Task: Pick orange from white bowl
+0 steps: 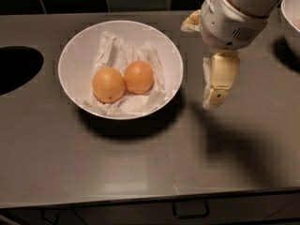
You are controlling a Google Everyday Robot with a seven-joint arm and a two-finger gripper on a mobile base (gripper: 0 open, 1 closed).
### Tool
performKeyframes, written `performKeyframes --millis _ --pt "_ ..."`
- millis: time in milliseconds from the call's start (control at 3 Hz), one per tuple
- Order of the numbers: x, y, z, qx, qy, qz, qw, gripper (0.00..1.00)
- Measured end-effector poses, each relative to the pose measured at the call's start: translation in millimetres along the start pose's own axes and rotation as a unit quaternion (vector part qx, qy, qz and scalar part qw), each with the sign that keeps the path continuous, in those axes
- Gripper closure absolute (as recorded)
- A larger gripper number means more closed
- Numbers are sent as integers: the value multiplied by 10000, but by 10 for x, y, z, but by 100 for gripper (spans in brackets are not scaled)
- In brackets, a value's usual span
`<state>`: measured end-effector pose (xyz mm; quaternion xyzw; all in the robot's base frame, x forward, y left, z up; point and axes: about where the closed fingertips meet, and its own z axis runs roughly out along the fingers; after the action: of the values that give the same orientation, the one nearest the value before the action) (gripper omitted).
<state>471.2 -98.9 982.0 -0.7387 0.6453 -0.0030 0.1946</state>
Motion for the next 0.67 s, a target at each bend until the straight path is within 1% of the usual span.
performKeyframes --millis 333,667 --pt "-10 -6 -2 7 -2 -14 10000 0" --pt "-199 -144 178 -212 -67 -393 9990 0"
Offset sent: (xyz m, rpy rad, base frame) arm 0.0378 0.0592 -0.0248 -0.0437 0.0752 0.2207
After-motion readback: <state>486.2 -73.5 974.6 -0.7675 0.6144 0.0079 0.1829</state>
